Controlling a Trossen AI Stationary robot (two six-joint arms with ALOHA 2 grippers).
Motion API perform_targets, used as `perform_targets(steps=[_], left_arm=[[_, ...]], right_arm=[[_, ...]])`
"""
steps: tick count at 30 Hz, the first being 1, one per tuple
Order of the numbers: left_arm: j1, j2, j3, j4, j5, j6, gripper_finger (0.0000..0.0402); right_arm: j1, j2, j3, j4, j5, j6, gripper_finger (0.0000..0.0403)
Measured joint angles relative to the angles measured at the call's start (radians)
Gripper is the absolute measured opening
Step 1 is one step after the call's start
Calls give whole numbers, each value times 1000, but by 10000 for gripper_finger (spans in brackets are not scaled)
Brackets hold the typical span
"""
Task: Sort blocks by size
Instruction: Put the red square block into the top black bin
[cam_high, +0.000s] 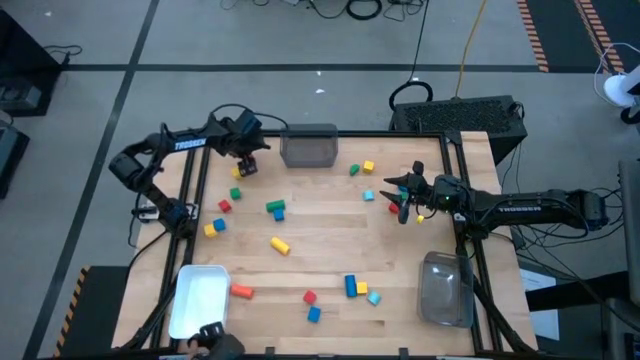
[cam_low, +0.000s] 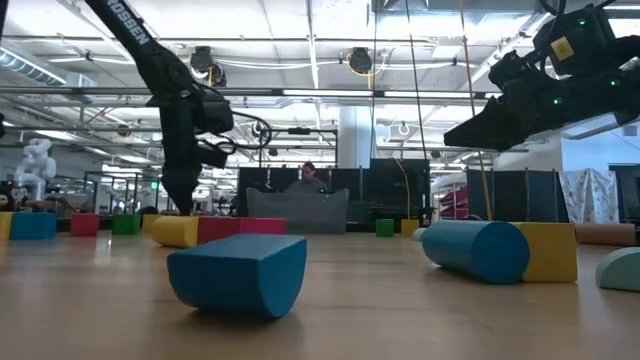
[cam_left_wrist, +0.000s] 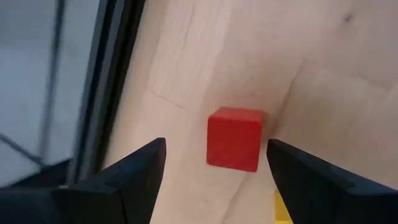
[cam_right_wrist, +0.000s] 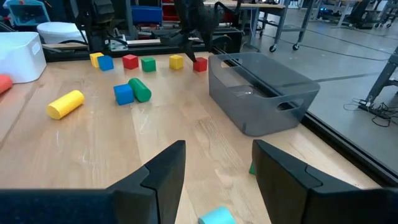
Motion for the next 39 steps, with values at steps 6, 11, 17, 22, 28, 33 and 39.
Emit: perform_targets(steps=[6,11,17,22,28,33,39], left_arm=[[-28,3,0,3,-7,60,282],[-19,38,0,-5,-10,59,282],[-21,87,35,-29,-46,56,282],[-21,107,83,-68,-41,58,282],[-21,138,117,-124,-18,66,260],[-21,154,140,-140,-22,57,243],[-27,154,141,-170,-21,57,242]], right_arm=[[0,0,0,0,0,-2,176],[0,0,0,0,0,-2,176],[0,0,0,13,0,0,176],[0,0,0,16,1,0,176],[0,0,0,16,0,-2,176],[0,0,0,16,0,-2,176],[0,0,0,16,-2,-3,176]])
